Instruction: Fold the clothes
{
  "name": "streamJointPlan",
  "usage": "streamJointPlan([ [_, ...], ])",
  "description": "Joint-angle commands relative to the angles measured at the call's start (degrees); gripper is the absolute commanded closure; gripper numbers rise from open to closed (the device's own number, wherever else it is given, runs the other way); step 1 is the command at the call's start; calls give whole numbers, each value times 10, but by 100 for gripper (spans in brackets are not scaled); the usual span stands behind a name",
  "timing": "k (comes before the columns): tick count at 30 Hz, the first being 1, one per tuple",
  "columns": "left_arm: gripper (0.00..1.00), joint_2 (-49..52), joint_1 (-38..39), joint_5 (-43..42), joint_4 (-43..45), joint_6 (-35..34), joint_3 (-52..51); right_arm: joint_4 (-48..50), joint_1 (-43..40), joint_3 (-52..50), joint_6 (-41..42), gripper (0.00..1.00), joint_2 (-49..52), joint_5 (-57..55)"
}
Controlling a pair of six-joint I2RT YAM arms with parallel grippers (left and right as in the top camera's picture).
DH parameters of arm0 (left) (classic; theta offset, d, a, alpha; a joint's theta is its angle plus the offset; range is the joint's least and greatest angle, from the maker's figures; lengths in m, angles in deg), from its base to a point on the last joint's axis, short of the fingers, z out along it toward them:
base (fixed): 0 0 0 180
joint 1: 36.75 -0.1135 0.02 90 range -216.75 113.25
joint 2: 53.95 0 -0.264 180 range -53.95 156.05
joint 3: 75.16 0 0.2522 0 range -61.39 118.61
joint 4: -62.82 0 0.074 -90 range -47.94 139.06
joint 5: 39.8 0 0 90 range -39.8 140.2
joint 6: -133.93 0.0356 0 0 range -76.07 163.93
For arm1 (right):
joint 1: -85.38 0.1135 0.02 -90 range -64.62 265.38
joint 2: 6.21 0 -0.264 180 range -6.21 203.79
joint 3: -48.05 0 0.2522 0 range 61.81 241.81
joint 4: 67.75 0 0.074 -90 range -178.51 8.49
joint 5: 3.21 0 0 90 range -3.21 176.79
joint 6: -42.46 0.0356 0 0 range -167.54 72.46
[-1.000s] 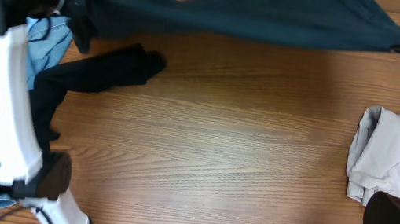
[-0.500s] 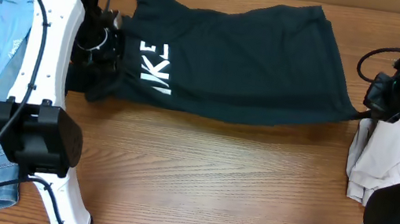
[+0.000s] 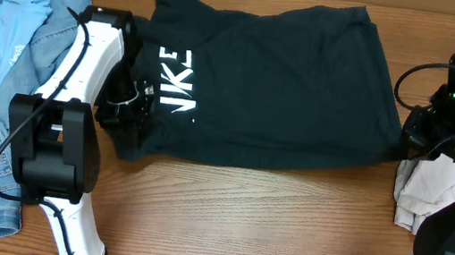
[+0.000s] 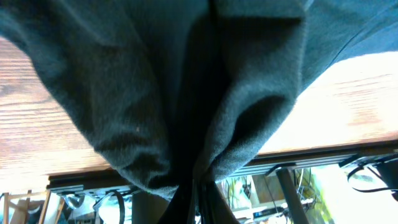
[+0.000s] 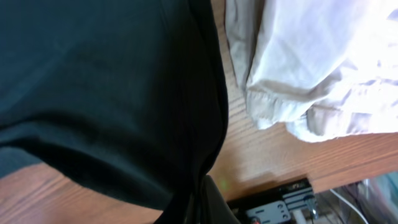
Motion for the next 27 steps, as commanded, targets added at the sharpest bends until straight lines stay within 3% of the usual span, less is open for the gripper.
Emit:
streamJointPlan([
  [1, 96, 0, 2, 8, 11, 15, -56, 22, -3, -59, 0, 96, -34, 10],
  [7, 96, -10, 17, 14, 49, -13, -170, 118, -86, -218, 29, 96, -139, 17],
  [12, 96, -56, 37, 14, 101, -53, -273, 138, -178, -244, 26, 96, -176, 62],
  [22, 96, -294, 17, 61, 161, -158, -280, 158, -169, -244, 21, 96, -176, 72],
  [27, 96, -304, 17, 73, 296, -219, -280, 236, -151, -243, -3, 96, -176, 124],
])
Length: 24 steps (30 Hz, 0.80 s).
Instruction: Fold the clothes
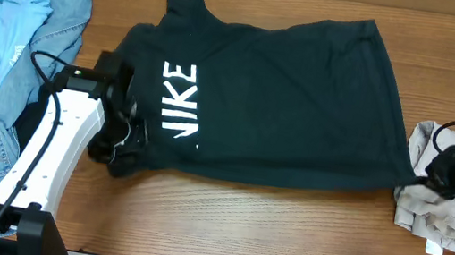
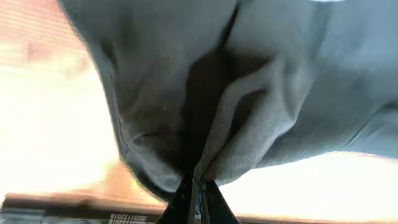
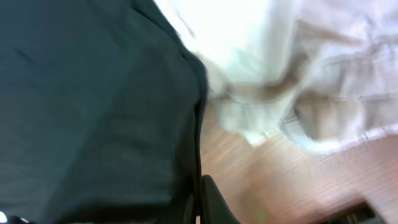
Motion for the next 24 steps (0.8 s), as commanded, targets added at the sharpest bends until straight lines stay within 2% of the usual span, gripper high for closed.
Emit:
streamJointPlan([
  [1, 96, -3, -7, 41, 87, -72, 0, 47, 23, -1, -12, 96, -11, 30],
  [3, 96, -3, -16, 58, 132, -96, 5, 94, 44, -1, -12, 96, -11, 33],
  [10, 96, -3, -33, 68, 275, -97, 7, 216, 88, -1, -9, 96, -5, 32],
  [13, 91, -3, -33, 68, 328, -97, 7, 240, 88, -1, -10, 96, 15, 32],
  [18, 87, -1, -32, 72, 363, -97, 7, 274, 88, -1, -10, 96, 70, 32],
  [24, 87, 41, -32, 58, 377, -96, 7, 290, 88, -1, -10, 96, 105, 32],
])
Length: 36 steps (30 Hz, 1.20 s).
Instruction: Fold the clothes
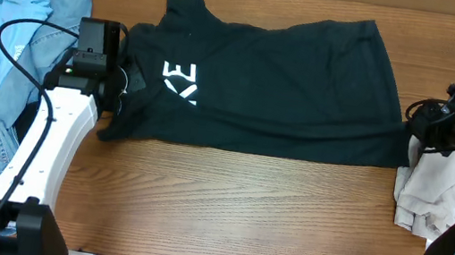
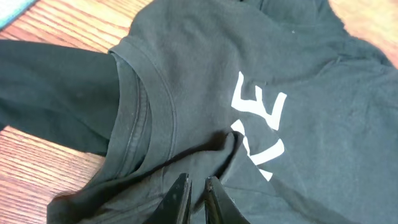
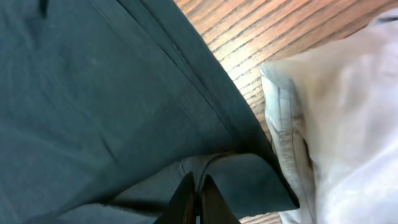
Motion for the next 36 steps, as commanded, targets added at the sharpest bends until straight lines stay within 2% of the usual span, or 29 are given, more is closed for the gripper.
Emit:
streamJointPlan([
  [1, 82, 37, -2, -16, 0, -1, 7, 9, -1, -1, -1, 96, 5, -1],
  [2, 74, 45, -2, -33, 0, 11, 7, 12, -1, -1, -1, 96, 5, -1],
  [3, 71, 51, -2, -43, 1, 20, 7, 16, -1, -1, 0, 96, 5, 0],
  [4, 62, 59, -2, -44, 1, 27, 7, 22, 0, -1, 0, 96, 5, 3],
  [7, 60, 67, -2, -44, -9, 47, 7, 46, 11, -1, -1, 96, 5, 15],
  [11, 62, 67, -2, -77, -20, 61, 7, 82, 34, -1, 0, 96, 24, 14],
  [13, 64, 67, -2, -84, -38, 63, 7, 93, 42, -1, 0, 80, 37, 12],
  [16, 67, 67, -2, -78, -59, 94, 7, 76, 42, -1, 0, 73, 40, -10],
  [18, 71, 66, -5, -75, -67, 103, 7, 49, 40, -1, 0, 73, 40, -10],
  [22, 71, 54, -21, -49, -80, 102, 7, -4, 48, -1, -3, 73, 40, -10],
  [25, 70, 38, -61, -19, -107, 87, 8, -48, 68, -3, -18, 78, 40, -9],
  [27, 75, 40, -92, -3, -116, 83, 8, -56, 78, -3, -18, 78, 40, -9],
  [29, 81, 44, -125, -21, -108, 87, 8, -57, 88, -3, -18, 81, 40, -6],
  [31, 95, 54, -150, -51, -102, 111, 8, -53, 104, -3, -18, 83, 40, 1],
  [36, 96, 106, -155, -113, -86, 172, 7, -49, 131, -3, -19, 83, 40, 1],
])
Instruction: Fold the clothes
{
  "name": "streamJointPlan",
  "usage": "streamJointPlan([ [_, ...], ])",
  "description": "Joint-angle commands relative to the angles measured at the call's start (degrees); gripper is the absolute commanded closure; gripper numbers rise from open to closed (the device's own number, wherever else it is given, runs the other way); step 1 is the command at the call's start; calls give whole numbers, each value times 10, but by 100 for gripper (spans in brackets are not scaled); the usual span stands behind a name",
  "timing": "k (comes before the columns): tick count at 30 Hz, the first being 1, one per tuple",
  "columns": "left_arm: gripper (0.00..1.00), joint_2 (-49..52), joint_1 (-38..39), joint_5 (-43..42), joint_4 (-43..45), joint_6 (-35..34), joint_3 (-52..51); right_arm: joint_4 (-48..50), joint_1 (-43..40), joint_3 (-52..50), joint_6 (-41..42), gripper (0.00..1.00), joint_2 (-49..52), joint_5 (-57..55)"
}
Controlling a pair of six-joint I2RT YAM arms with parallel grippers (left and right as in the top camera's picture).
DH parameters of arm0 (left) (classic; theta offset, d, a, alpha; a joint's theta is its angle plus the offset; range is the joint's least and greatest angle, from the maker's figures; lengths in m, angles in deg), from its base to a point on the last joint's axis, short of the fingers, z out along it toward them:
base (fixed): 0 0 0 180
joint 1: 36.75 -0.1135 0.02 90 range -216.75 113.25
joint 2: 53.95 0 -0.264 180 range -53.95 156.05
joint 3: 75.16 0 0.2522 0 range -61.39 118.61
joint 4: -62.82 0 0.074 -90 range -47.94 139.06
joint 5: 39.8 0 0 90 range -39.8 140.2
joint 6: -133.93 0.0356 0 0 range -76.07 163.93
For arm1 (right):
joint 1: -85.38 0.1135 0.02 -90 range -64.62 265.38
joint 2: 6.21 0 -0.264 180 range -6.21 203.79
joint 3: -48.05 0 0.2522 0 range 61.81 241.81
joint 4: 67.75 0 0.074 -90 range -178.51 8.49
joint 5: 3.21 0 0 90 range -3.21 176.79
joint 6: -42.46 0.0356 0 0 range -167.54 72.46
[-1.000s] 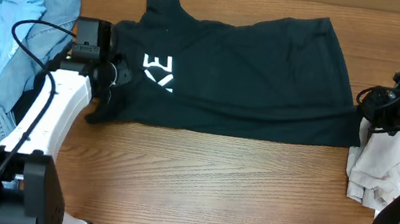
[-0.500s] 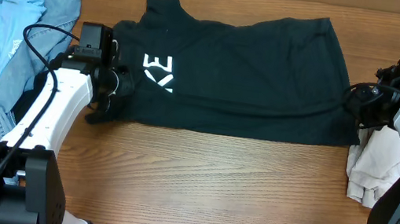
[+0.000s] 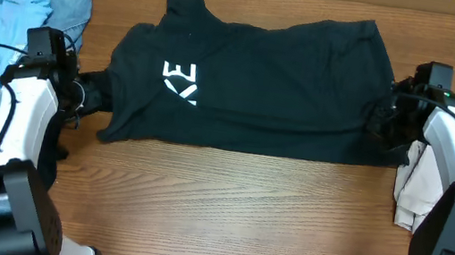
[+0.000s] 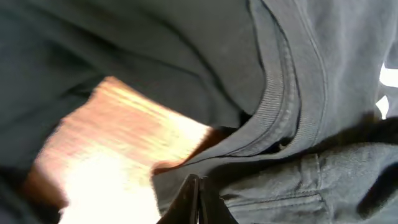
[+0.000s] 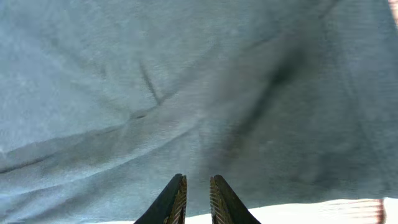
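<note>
The black T-shirt [image 3: 261, 87] lies folded in half across the far middle of the table, with part of its white lettering [image 3: 180, 82] showing. At the shirt's left end my left gripper [image 3: 88, 96] is shut on the edge of the black sleeve, and the collar band [image 4: 280, 81] runs just above its tips [image 4: 198, 182]. My right gripper [image 3: 382, 123] hovers over the shirt's right end. Its jaws [image 5: 198, 182] stand slightly open above flat dark cloth, nothing between them.
A light blue garment and jeans are piled at the left edge. A beige garment [image 3: 420, 197] lies at the right edge beside the right arm. Bare wooden table [image 3: 223, 217] runs along the front.
My left gripper has moved left from the collar to the sleeve and has shut there. The right gripper has let go of the hem corner and now stands open over the shirt's right end.
Both grippers first held the shirt's near edge, with the full lettering showing. Then the shirt sat nearer the front, still held. Later its near half lay folded over the far half, hiding part of the lettering. Now the left holds the sleeve and the right is free.
</note>
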Motion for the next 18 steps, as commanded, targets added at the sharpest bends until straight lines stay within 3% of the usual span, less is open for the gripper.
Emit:
streamJointPlan([
  [1, 96, 51, 2, -39, 19, 49, 7, 0, 10, -3, -4, 83, 2, 4],
  [5, 96, 107, 1, -35, 64, 71, 7, -12, 10, -3, -4, 83, 2, 2],
  [9, 93, 137, -4, -30, 171, 72, 7, -26, 10, -3, -4, 83, 2, 3],
  [12, 91, 139, -5, 49, 230, 49, 7, -45, 10, -3, -4, 83, 2, 3],
  [18, 93, 139, -63, 131, 228, 25, 19, -51, 10, -3, -4, 83, 2, 2],
])
